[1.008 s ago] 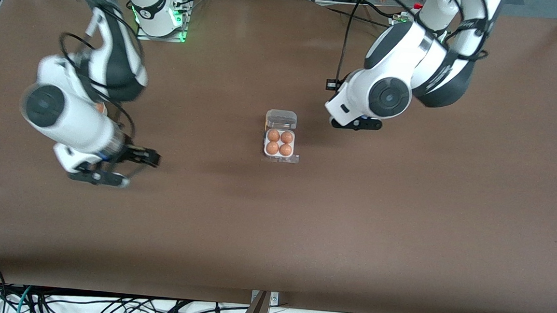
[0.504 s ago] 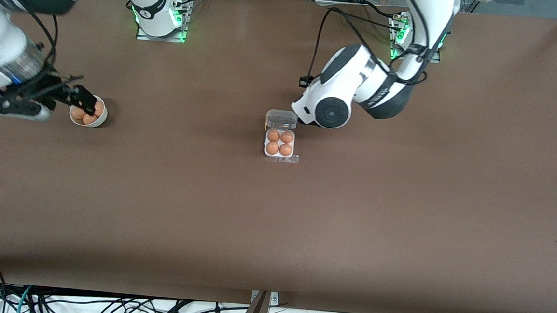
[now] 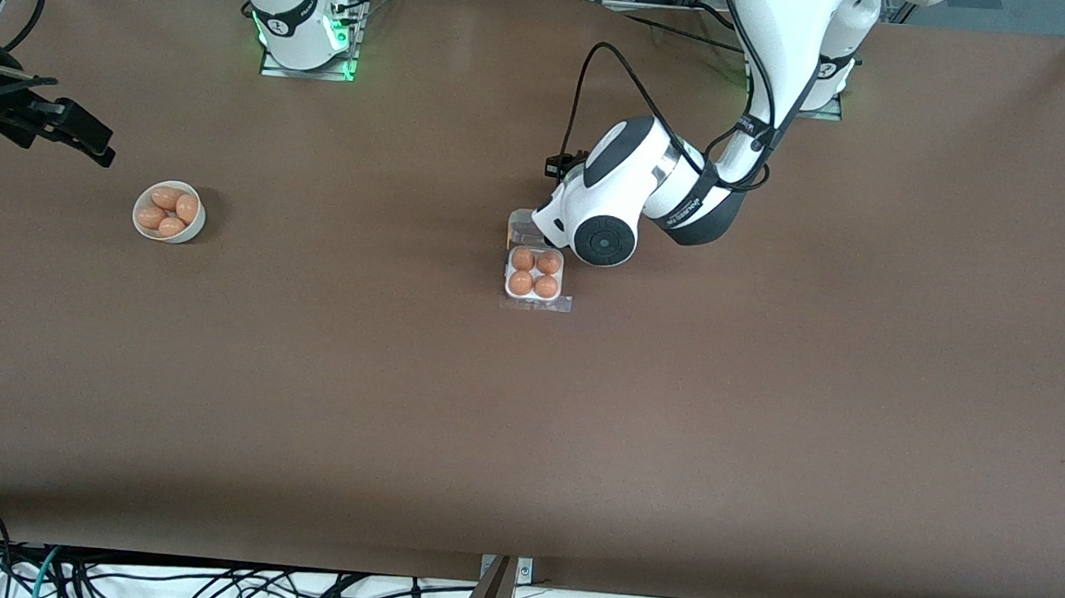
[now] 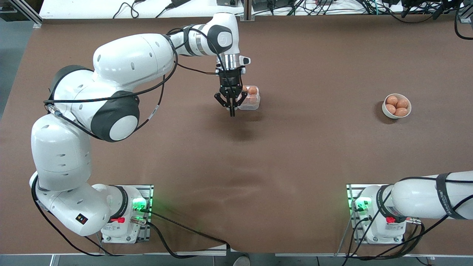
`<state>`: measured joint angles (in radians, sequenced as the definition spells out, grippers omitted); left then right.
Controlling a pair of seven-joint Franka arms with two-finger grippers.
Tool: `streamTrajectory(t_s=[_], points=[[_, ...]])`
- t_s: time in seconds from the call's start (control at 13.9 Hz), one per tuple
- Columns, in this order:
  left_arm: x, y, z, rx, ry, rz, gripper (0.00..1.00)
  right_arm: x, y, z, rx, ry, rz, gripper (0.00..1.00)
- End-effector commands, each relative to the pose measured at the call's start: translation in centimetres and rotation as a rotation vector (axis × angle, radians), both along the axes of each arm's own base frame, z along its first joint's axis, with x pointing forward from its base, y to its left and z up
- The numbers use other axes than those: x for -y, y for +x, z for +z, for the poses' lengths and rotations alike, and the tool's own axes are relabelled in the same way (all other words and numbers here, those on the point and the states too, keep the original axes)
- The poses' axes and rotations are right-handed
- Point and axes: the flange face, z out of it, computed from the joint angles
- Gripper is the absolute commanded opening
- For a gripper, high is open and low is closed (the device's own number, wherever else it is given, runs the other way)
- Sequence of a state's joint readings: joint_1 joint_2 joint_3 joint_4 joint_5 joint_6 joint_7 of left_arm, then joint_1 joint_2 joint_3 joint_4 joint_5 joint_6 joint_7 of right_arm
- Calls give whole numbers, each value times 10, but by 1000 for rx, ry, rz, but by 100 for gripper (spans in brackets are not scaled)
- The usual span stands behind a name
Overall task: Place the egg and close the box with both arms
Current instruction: 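Push the clear lid closed over the eggs with the left gripper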
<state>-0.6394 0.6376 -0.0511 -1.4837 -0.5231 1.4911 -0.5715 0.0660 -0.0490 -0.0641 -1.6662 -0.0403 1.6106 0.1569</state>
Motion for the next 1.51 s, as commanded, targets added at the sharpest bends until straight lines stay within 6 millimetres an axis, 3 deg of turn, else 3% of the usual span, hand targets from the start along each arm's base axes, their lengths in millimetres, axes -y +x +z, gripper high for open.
streamTrajectory(t_s=[0.0, 0.5, 0.94, 1.22, 1.44], points=[[21, 0, -9, 29, 5, 48, 8, 3, 1, 2, 20, 25, 48, 100], [46, -1, -31, 127, -10, 100, 8, 2, 12, -8, 34, 21, 54, 100], [41, 15, -25, 174, -21, 125, 8, -2, 16, -14, 25, 21, 62, 100], [38, 38, -14, 238, -58, 156, 8, -2, 16, -15, 22, 21, 62, 100], [39, 46, -22, 277, -66, 185, 8, -2, 16, -15, 23, 21, 62, 100]])
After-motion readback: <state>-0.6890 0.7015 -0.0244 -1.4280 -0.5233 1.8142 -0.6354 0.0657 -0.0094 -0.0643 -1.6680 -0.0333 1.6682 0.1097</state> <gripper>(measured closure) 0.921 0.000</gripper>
